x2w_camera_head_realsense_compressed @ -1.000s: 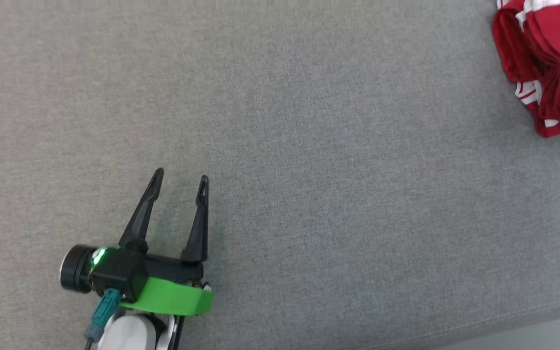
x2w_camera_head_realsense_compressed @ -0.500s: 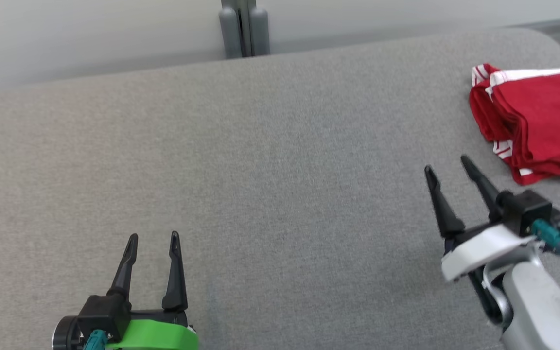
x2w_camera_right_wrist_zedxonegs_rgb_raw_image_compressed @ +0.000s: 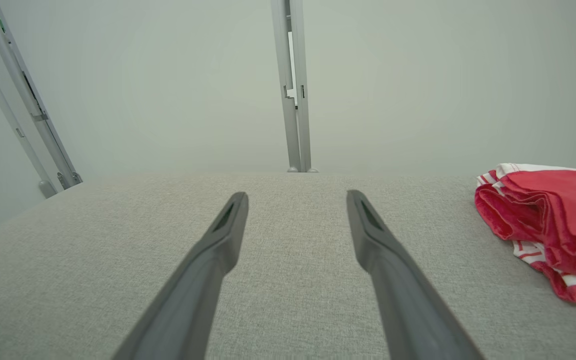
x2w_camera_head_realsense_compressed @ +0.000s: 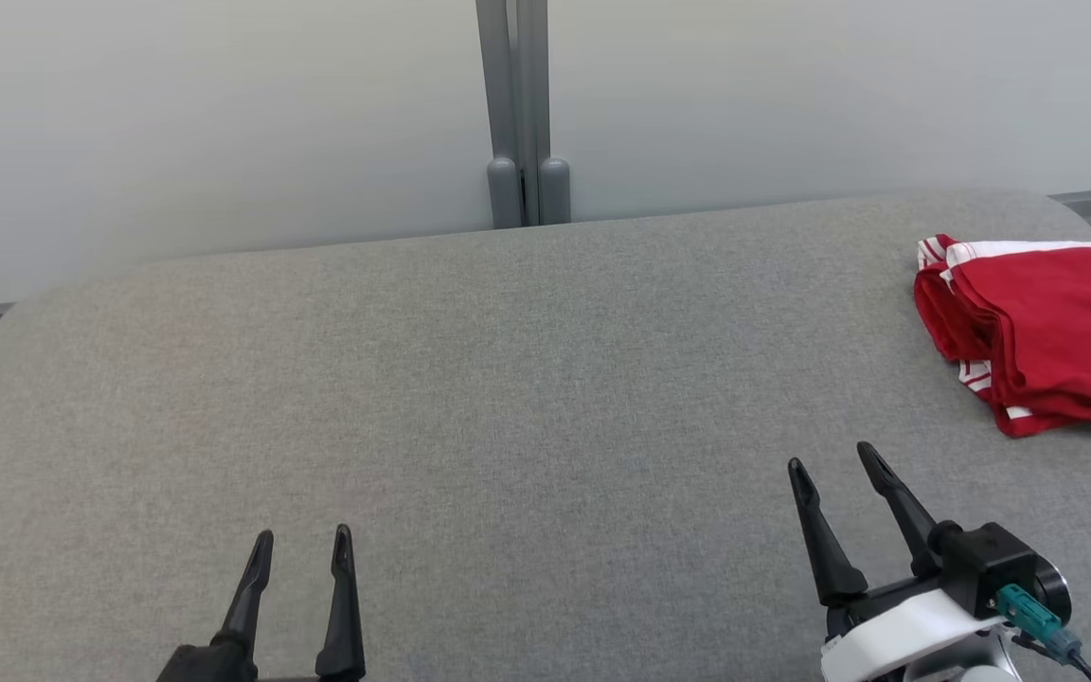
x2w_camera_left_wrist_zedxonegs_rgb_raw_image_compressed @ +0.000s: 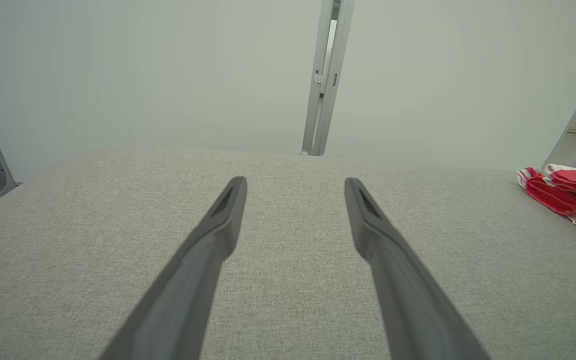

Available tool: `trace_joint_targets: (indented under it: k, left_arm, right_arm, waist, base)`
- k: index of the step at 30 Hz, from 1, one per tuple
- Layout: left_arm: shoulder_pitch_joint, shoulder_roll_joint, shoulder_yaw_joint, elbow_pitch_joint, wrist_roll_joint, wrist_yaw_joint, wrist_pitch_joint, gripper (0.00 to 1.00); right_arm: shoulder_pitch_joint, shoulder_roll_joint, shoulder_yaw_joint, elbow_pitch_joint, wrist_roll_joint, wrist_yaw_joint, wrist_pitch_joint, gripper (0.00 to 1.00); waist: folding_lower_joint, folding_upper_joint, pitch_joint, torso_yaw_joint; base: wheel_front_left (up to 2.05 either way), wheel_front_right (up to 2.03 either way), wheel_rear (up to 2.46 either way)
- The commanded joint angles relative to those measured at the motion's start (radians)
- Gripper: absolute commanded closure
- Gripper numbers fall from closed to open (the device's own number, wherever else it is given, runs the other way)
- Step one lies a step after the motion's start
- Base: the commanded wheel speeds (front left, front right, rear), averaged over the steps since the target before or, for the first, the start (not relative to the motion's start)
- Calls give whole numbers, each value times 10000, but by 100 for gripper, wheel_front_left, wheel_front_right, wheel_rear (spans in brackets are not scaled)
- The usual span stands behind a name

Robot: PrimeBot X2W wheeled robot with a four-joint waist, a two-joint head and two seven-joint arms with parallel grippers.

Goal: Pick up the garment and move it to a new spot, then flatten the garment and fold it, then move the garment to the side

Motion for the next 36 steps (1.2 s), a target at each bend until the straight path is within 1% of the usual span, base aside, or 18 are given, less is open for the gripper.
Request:
trace_joint_targets:
  k: [1, 10, 18, 19, 22, 36]
  left_arm:
    - [183, 16, 93, 34, -63, -11, 1, 0]
    - [290, 16, 141, 170, -162, -51, 1, 0]
    - [281, 16, 63, 200, -86, 52, 1, 0]
    - [185, 0, 55, 211, -97, 12, 0, 100]
    - [214, -4, 36, 391, -261, -15, 17, 100]
    - [-366, 139, 367, 685, -2928, -242, 589, 100]
  right_arm:
    - [194, 34, -110, -83, -49, -18, -42, 0]
    - [546, 180, -278, -135, -131, -18, -42, 0]
    - [557, 257, -347, -88, -239, -18, -42, 0]
    - [443, 252, -336, -76, -169, 0, 0, 100]
    - [495, 276, -316, 92, 9, 2, 21, 100]
    - [106, 212, -613, 287, 2819, 0, 599, 100]
  waist:
    - [1, 0, -239, 30]
    - [1, 0, -449, -17]
    - [1, 0, -516, 29]
    - [1, 0, -515, 25]
    - [1, 0, -508, 29]
    - [1, 0, -397, 68]
  base:
    - [0, 0, 0]
    - [0, 0, 0]
    - [0, 0, 0]
    - [0, 0, 0]
    - [0, 0, 0]
    - [0, 0, 0]
